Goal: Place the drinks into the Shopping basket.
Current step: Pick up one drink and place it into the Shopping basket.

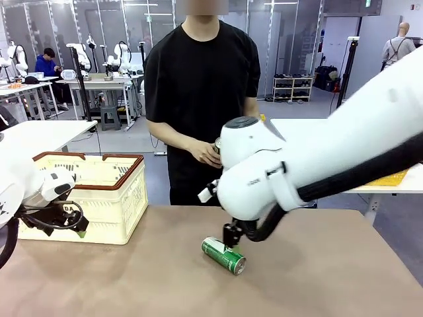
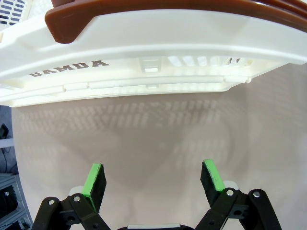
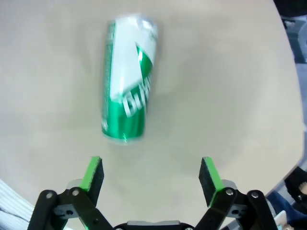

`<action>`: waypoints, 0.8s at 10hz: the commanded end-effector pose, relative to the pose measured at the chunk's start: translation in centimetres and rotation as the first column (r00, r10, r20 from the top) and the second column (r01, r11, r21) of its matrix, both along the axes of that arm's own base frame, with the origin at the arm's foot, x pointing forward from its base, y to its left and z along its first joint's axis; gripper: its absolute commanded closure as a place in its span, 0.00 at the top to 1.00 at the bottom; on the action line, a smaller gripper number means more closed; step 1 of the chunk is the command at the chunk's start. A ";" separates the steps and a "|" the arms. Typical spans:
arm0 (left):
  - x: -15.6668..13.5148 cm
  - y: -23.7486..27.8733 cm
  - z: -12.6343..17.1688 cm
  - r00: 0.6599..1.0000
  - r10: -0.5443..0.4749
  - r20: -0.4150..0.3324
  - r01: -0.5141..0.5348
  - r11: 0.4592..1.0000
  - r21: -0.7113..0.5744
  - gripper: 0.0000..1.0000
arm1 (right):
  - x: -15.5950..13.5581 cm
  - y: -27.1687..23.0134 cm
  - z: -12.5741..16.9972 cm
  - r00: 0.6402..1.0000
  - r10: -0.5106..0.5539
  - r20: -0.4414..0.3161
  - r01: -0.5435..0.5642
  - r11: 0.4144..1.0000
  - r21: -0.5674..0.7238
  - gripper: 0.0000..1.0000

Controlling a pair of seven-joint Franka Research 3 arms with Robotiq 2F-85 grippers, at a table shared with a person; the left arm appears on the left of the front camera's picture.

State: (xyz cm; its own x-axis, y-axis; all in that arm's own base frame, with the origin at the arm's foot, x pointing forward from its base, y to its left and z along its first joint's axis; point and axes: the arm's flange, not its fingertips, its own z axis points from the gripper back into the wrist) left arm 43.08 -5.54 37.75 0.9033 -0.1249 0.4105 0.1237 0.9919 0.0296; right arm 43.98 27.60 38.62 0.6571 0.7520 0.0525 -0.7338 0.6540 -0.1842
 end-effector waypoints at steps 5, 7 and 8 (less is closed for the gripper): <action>0.0 0.1 0.0 1.000 0.001 -0.001 -0.001 1.000 0.001 1.00 | -7.9 -18.1 4.3 0.999 0.005 0.045 -0.006 0.999 0.033 1.00; 0.0 0.1 0.0 1.000 0.001 -0.001 -0.001 1.000 0.001 1.00 | -9.1 -20.6 3.9 1.000 0.004 0.026 -0.005 0.999 0.037 1.00; 0.0 0.1 0.0 1.000 0.001 -0.001 -0.001 1.000 0.001 1.00 | -9.3 -20.8 3.5 1.000 0.006 0.025 -0.007 0.999 0.037 1.00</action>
State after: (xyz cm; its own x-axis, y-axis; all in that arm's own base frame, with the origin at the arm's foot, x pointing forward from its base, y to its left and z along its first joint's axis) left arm 43.08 -5.52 37.75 0.9033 -0.1245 0.4105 0.1232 0.9919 0.0296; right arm 36.90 7.14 43.89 0.6660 0.7386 0.1049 -0.7168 0.6725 -0.1843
